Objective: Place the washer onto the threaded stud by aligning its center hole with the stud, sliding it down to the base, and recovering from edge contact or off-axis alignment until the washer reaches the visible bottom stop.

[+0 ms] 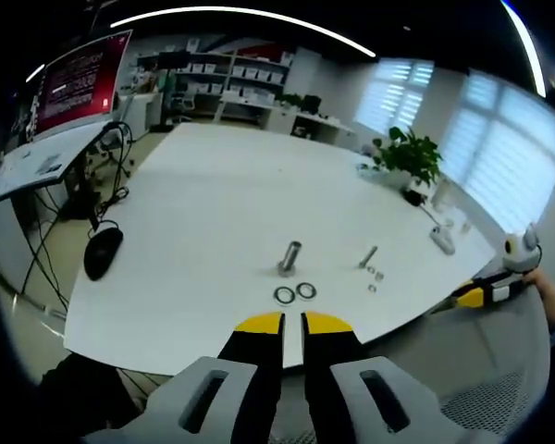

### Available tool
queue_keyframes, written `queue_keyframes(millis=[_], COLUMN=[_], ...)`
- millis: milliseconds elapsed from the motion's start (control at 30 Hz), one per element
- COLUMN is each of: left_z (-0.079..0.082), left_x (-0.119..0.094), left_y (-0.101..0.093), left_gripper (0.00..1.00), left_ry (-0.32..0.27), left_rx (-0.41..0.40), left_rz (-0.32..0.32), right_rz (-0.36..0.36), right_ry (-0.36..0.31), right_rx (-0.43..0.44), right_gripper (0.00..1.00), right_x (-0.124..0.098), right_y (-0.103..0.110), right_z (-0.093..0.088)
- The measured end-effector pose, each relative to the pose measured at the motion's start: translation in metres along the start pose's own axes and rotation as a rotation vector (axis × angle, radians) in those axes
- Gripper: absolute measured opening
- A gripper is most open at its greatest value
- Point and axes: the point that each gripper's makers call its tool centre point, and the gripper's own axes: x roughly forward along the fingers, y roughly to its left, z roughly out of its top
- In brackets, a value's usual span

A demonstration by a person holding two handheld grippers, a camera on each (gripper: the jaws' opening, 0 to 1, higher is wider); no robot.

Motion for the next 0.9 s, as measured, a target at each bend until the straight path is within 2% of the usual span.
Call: queue_keyframes(millis=[900], left_z=[-0.0012], left_x=[0.0002], left_y=[-0.0003], left_gripper=[0.04], left_ry=[0.008], left_rx=[0.005], left_rz=[-0.001], right_rz=[0.01], right_ry=[0.019], right_rx=[-0.03], right_gripper=[0.27], right_x=[0.0007], right_y=[0.0022], right_z=[-0.0023])
